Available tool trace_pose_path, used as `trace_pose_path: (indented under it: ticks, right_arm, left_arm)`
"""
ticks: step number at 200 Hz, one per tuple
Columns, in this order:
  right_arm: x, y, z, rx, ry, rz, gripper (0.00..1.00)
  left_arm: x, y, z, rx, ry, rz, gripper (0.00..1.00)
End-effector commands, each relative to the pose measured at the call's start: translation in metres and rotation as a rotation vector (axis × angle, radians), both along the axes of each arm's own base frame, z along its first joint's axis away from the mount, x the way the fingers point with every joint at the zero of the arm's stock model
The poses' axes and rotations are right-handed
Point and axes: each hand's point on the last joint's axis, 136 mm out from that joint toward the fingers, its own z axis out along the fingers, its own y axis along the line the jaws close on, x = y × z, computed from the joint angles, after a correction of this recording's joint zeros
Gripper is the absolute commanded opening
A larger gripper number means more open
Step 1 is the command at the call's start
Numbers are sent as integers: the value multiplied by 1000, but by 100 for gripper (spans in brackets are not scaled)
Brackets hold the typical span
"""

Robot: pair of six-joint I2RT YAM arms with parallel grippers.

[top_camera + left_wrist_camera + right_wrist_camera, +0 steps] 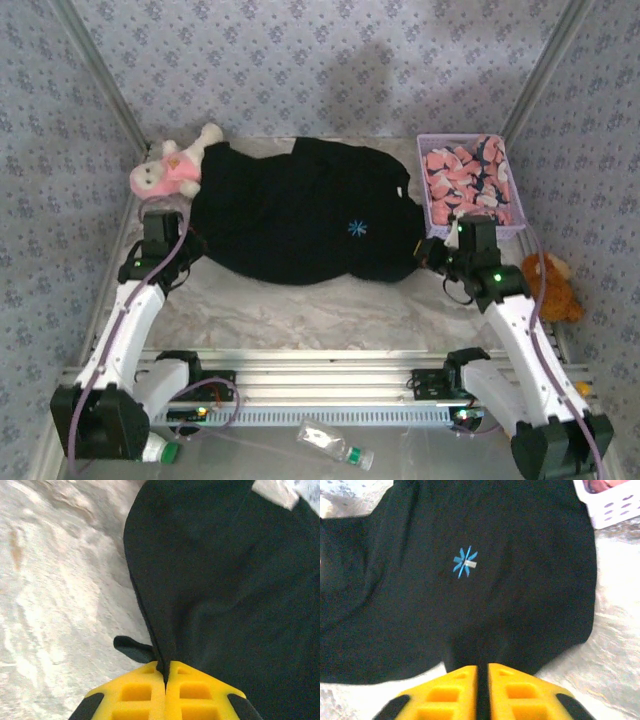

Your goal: Fold and stack the mixed laundry pile

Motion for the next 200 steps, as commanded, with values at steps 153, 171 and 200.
trace_pose_path:
  ticks: [153, 171, 200]
  right_arm:
    - [122, 76, -120, -249, 157, 82, 47]
    - [131, 73, -146, -230, 238, 60, 47]
    - [149, 48, -170, -221, 319, -49, 46]
  left_arm:
    - [101, -52, -65, -39, -48, -102, 69]
    - [111, -51, -85, -26, -9, -92, 69]
    - [125, -43, -110, 13, 62, -66, 70]
